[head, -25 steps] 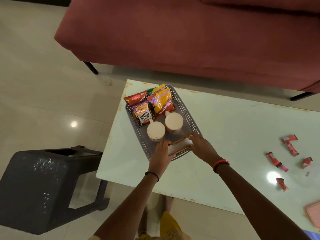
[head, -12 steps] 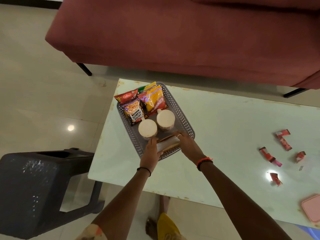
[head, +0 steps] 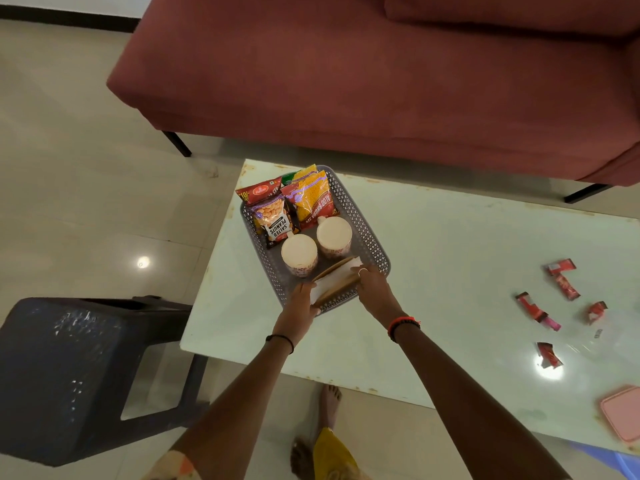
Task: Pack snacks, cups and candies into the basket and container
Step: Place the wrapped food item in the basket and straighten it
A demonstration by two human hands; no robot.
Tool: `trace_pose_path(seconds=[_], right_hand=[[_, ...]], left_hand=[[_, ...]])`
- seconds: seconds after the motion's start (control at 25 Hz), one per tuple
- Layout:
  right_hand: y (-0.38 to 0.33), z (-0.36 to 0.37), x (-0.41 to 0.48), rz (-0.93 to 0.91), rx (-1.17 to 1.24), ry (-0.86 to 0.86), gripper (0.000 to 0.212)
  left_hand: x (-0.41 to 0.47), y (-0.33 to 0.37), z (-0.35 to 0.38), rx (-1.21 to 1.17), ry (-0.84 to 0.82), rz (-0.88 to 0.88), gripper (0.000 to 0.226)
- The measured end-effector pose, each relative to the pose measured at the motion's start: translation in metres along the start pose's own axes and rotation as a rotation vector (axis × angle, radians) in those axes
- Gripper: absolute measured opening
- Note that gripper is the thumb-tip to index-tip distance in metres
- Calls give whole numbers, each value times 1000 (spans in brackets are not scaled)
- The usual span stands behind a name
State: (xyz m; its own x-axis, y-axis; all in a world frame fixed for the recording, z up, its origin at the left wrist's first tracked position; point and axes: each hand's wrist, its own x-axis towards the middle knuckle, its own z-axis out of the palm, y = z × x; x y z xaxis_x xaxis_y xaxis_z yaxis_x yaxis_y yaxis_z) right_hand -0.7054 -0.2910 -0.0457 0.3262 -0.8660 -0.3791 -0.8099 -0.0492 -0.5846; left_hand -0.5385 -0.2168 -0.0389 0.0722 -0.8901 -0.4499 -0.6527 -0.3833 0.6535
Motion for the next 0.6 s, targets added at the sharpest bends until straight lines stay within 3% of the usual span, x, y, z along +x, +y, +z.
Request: trace_pose_path(seconds=[0.12,0.2,0.36,0.44,0.6], right_hand=[[1,0,-5,84,120,73,43],[0,3,-11,200,267,234,36],[-7,11,-25,717,826,539,12],[-10,20,-30,880,1023,567,13],[-20,38,-30,980,1161,495,20]], left_hand=[[-2,-6,-7,0,46,27,42],[-1,-14,-19,31,113,91,33],[18,-23,-59,96,284,188,20],[38,-20,-80,138,345,202,20],[91,2,-124,221,405,253,23]])
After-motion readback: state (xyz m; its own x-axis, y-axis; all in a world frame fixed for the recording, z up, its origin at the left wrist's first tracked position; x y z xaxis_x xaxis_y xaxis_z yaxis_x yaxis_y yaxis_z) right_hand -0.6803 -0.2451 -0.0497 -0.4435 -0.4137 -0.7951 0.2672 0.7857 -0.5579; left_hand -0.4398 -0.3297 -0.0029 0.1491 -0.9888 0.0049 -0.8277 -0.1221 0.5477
